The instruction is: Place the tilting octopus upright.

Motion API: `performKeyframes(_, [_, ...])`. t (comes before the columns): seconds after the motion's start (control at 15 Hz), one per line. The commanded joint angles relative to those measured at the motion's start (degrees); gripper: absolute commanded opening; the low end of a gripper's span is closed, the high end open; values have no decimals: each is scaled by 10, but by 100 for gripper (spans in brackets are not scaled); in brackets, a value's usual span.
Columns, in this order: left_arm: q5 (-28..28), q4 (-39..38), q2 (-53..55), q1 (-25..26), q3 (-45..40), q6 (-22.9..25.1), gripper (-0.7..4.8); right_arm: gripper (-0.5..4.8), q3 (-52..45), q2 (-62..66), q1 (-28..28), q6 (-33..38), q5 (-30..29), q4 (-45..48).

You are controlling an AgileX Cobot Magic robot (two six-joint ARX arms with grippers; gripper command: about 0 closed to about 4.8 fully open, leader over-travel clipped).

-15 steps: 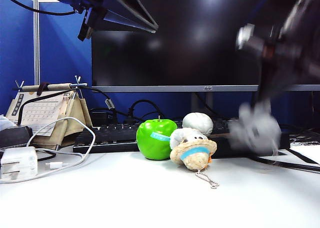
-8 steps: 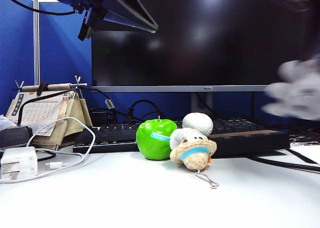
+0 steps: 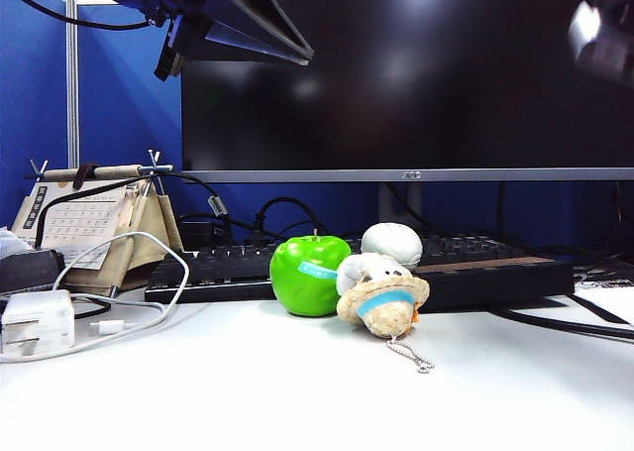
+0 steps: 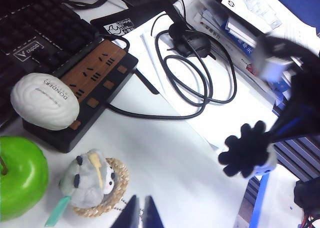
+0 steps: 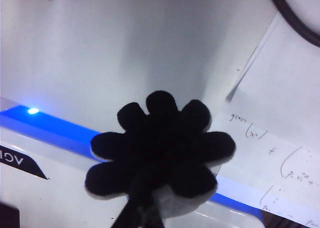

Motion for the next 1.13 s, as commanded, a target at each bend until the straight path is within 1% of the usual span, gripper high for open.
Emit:
performKeyframes(0.07, [3, 7, -2, 0, 2, 2, 26, -7, 0, 34, 1, -7, 0, 12])
performKeyframes(0.27, [2, 7, -2, 0, 2, 2, 26, -7, 0, 101, 1, -22, 0, 21])
performKeyframes(0.4, [2, 7, -2, 0, 2, 2, 26, -7, 0, 121, 1, -28, 0, 53])
performKeyframes(0.73, [1, 7, -2, 0, 2, 2, 26, -7, -2, 164, 1, -32, -2, 67])
performKeyframes(1.13, [1, 7, -2, 0, 2, 2, 26, -7, -3, 164, 1, -32, -7, 110])
